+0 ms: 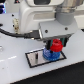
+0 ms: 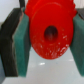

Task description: Insert the blue gear onto the right peg, followed by the red gear

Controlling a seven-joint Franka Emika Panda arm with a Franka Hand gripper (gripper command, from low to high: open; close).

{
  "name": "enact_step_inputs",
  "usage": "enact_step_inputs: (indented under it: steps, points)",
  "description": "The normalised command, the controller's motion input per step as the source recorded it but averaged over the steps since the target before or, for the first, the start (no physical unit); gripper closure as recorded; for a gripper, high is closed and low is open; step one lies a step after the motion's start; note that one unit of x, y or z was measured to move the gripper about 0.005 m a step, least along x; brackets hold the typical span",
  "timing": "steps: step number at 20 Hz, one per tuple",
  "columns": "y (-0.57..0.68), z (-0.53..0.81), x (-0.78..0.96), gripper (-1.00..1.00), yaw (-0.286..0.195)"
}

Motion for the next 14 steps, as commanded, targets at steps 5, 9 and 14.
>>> enact_step_inputs:
  steps: [5,9,14]
  points:
    - [-0.11,-0.09,0.07,1.0,0.0]
    - [-0.01,0.04,0.03,1.0,0.0]
    - [-0.01,0.09,0.01,1.0,0.0]
